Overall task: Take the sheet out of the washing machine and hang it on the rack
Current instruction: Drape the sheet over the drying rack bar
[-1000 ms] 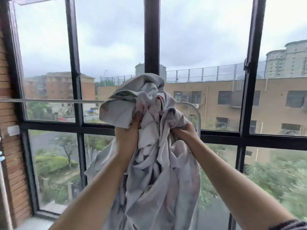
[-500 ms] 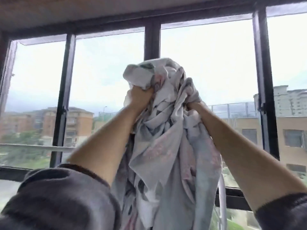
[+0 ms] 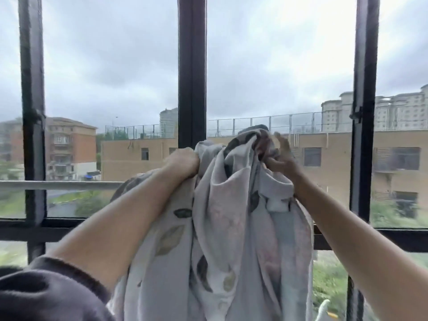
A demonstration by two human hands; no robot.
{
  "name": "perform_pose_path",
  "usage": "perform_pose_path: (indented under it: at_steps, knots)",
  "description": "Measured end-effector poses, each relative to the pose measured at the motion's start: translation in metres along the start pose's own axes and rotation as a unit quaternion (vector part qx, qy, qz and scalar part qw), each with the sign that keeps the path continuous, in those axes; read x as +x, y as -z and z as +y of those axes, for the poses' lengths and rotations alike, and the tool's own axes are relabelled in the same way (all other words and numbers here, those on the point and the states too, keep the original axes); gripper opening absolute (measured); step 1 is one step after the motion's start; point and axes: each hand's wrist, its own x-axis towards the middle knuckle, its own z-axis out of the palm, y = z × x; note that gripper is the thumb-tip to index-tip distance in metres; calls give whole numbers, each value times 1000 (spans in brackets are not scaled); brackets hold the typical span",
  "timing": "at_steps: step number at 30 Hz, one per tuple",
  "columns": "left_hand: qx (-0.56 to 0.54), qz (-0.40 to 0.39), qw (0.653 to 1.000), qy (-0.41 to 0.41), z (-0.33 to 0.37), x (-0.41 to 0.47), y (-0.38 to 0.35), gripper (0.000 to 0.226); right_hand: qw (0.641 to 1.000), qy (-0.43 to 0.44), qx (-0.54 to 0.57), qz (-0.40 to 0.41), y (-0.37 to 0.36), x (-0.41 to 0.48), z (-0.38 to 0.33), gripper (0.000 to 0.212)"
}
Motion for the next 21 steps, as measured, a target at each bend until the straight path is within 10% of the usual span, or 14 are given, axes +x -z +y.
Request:
perform_pose_path:
  at_steps: [4, 8, 16, 21]
  knots:
    - [-28, 38, 996, -74, -12, -9, -2, 17, 984, 148, -94, 6, -17, -10, -49, 42]
    - [-35, 20, 994, -105, -36, -27, 5, 45, 945, 86, -300, -94, -42, -14, -66, 38]
    - [42, 90, 982, -159, -93, -89, -3, 74, 952, 30, -302, -28, -56, -15, -51, 42]
    - [4, 138, 971, -196, -97, -73, 13, 21, 957, 5, -289, -3, -53, -17, -46, 46]
